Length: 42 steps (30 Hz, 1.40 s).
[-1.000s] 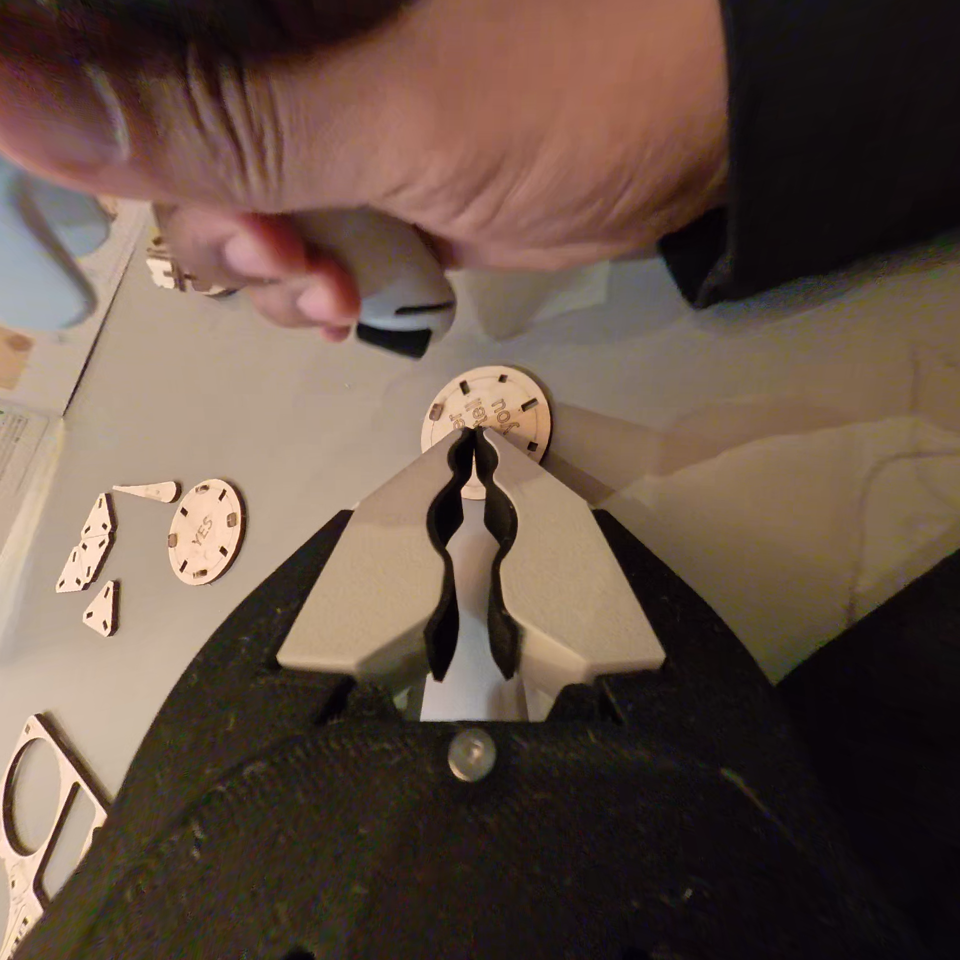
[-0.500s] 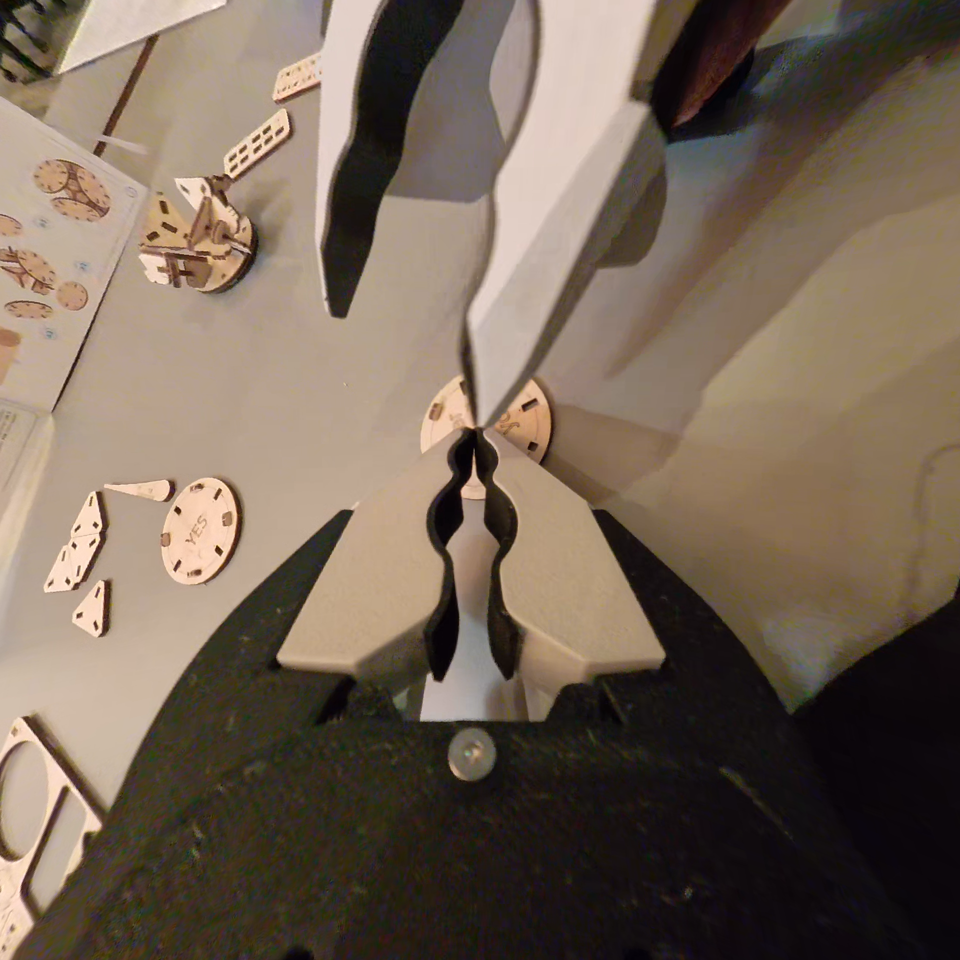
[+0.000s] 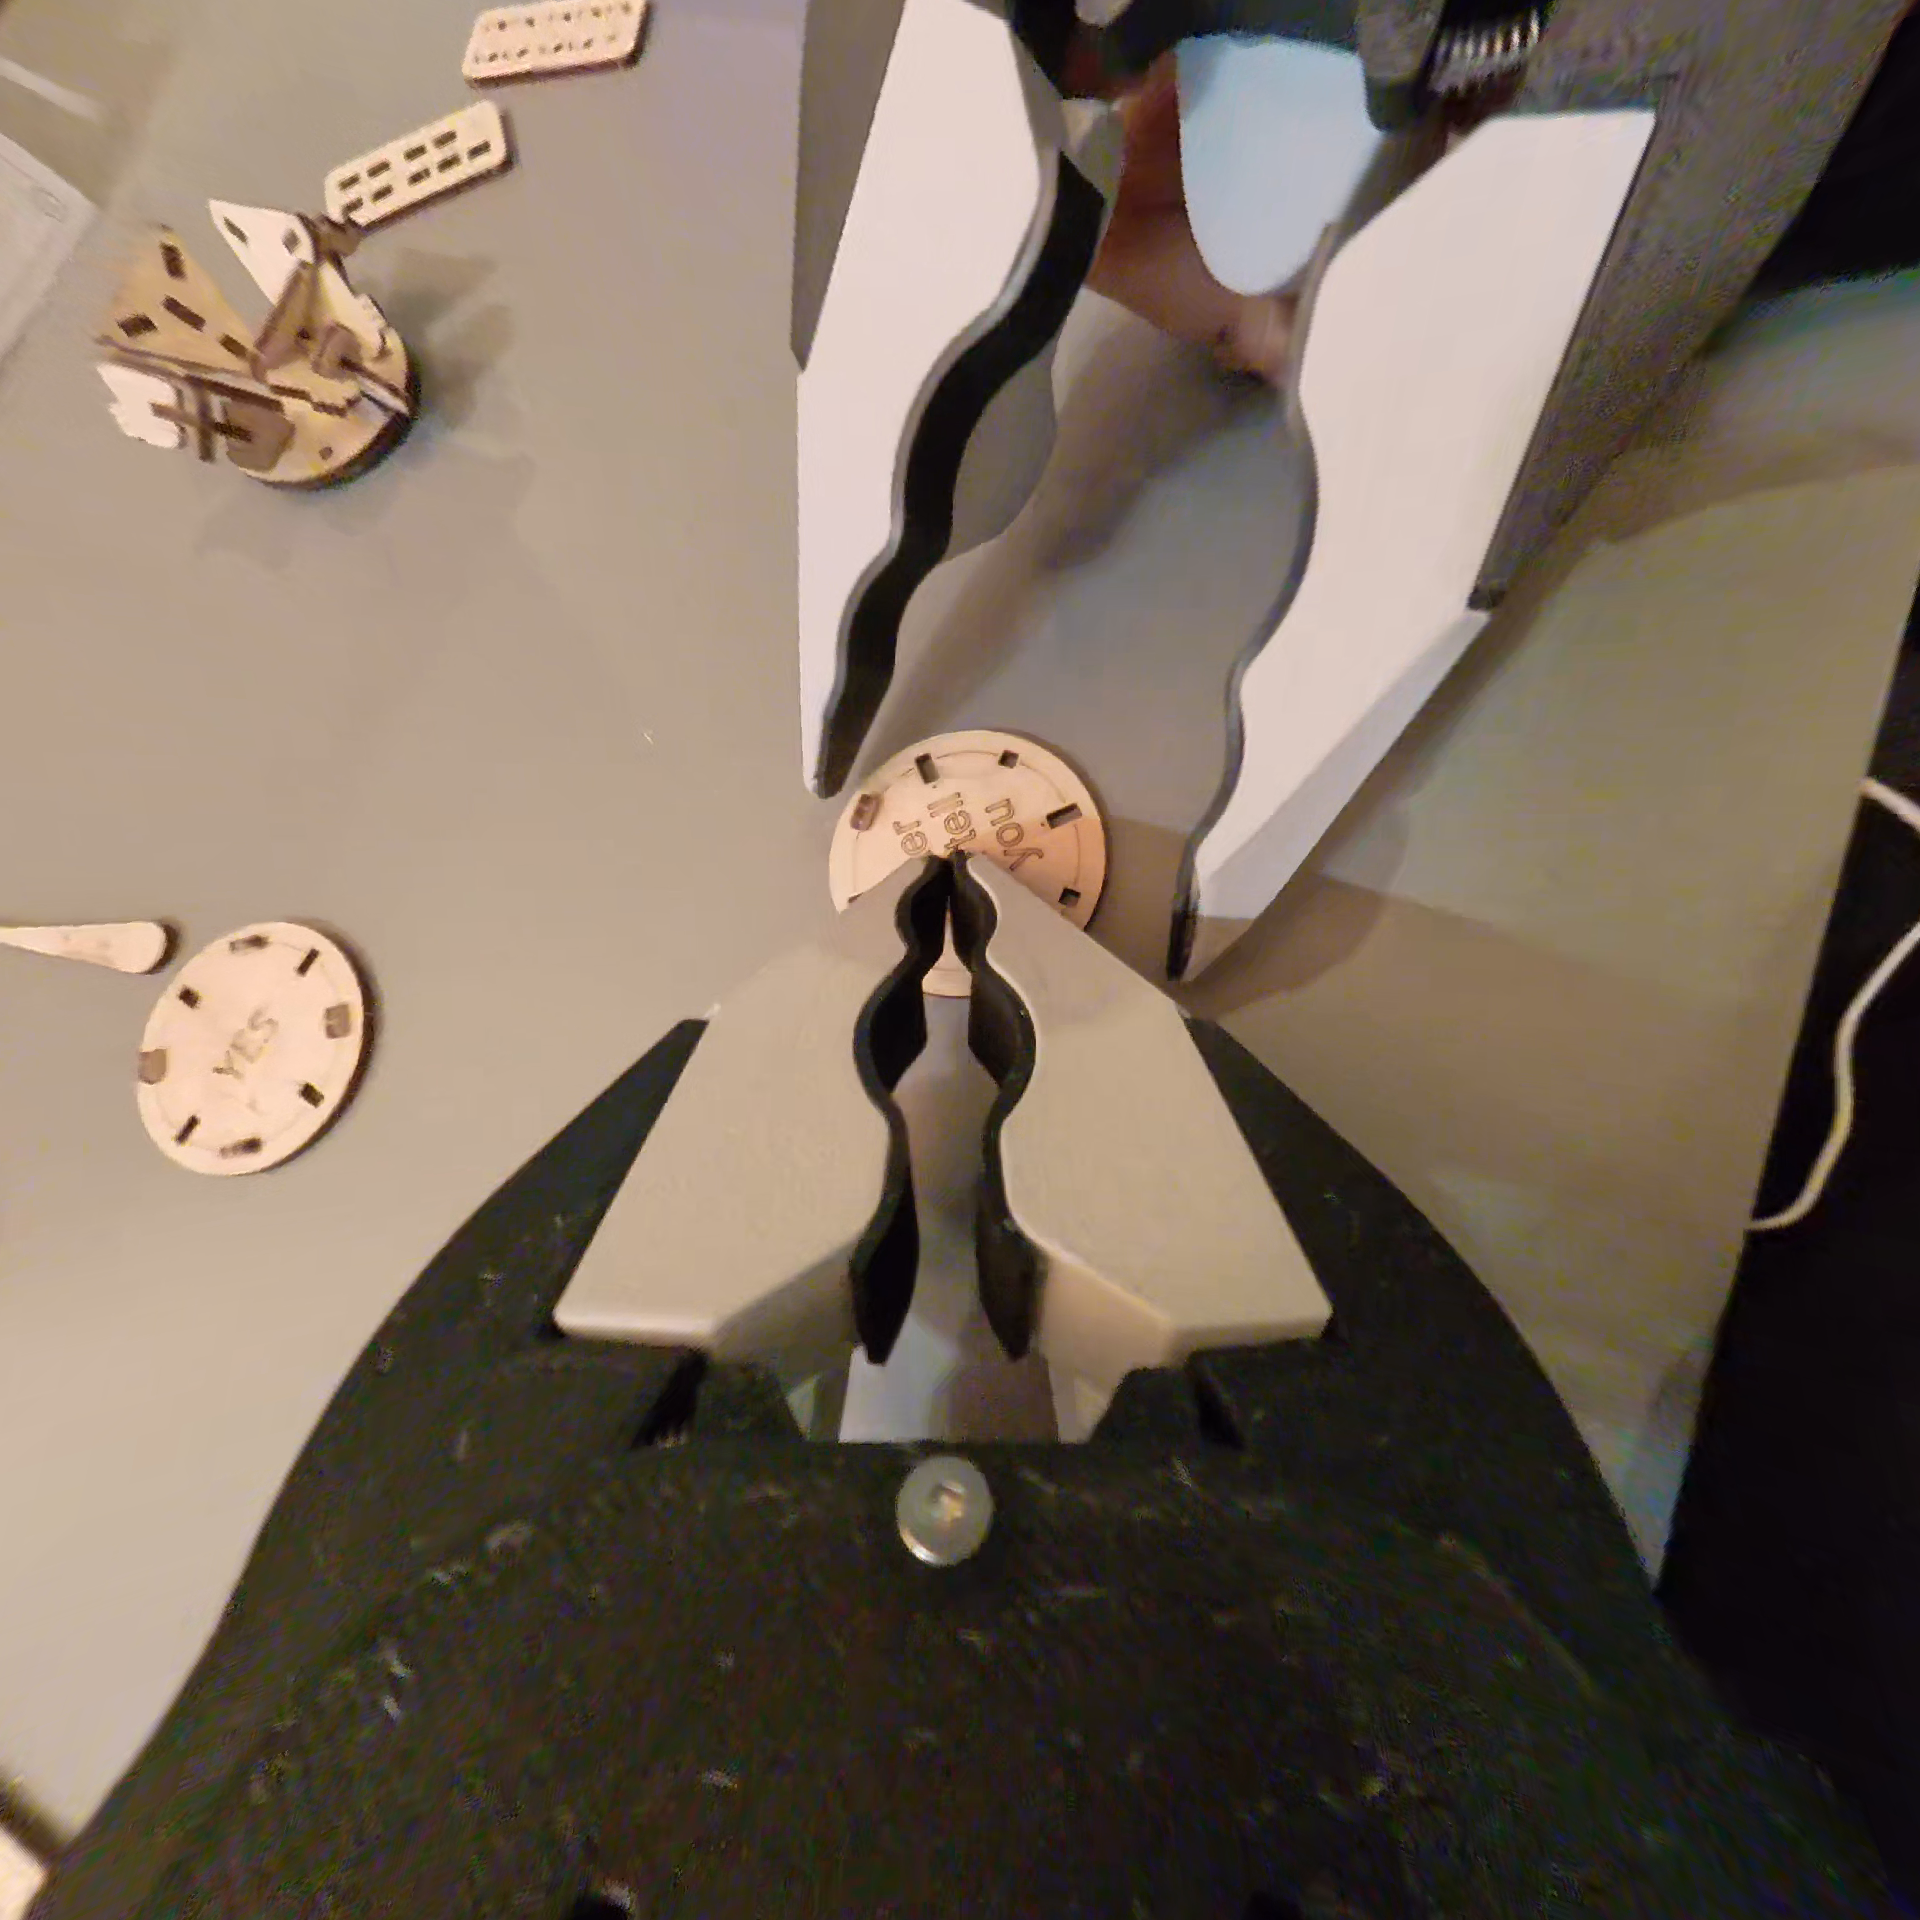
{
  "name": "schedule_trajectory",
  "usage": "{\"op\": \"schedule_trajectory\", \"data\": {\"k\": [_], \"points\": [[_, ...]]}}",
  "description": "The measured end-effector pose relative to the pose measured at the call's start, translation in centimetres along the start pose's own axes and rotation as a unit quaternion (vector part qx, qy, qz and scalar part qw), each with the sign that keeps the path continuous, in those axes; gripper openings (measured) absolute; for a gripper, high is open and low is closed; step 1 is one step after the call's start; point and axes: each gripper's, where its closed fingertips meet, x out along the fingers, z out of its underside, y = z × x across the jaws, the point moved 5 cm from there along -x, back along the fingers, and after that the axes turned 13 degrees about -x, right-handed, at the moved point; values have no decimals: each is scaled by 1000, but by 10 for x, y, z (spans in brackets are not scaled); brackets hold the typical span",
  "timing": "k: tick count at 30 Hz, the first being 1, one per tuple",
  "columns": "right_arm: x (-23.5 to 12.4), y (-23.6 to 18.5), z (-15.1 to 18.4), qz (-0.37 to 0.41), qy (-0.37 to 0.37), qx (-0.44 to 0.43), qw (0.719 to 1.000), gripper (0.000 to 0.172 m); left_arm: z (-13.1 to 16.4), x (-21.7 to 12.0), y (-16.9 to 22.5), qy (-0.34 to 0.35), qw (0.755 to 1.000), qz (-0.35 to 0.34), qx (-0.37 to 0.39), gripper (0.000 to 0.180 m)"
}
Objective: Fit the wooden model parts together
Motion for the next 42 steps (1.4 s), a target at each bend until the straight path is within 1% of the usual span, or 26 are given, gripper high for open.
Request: {"op": "schedule_trajectory", "data": {"k": [5,10,20,27,37,38,39,40,41,42], "points": [[4,-1,3,-2,-22,-15,1000,68,-1,0,-2,-6,999,25,-26,0],[4,-1,3,-3,-21,-15,1000,68,-1,0,-4,-9,998,37,-40,0],[3,4,3,3,-18,-29,999,55,-2,0,-9,-19,991,92,-96,0],[3,6,4,-6,-16,-32,999,52,-2,0,-8,-17,993,83,-87,0],[2,10,4,1,-14,-22,1000,49,-2,1,-10,-16,993,72,-89,0],[0,16,4,16,-7,-4,1000,50,-2,1,-12,-14,994,65,-92,0],[-6,25,3,42,12,24,999,39,-2,1,-12,-13,994,58,-90,0],[-13,33,0,60,44,52,996,34,-2,1,-12,-12,995,51,-83,0],[-23,44,-5,87,93,80,989,28,-2,1,-11,-10,996,42,-73,0],[-35,55,-12,115,157,106,975,22,-2,1,-10,-9,998,32,-62,0]]}}
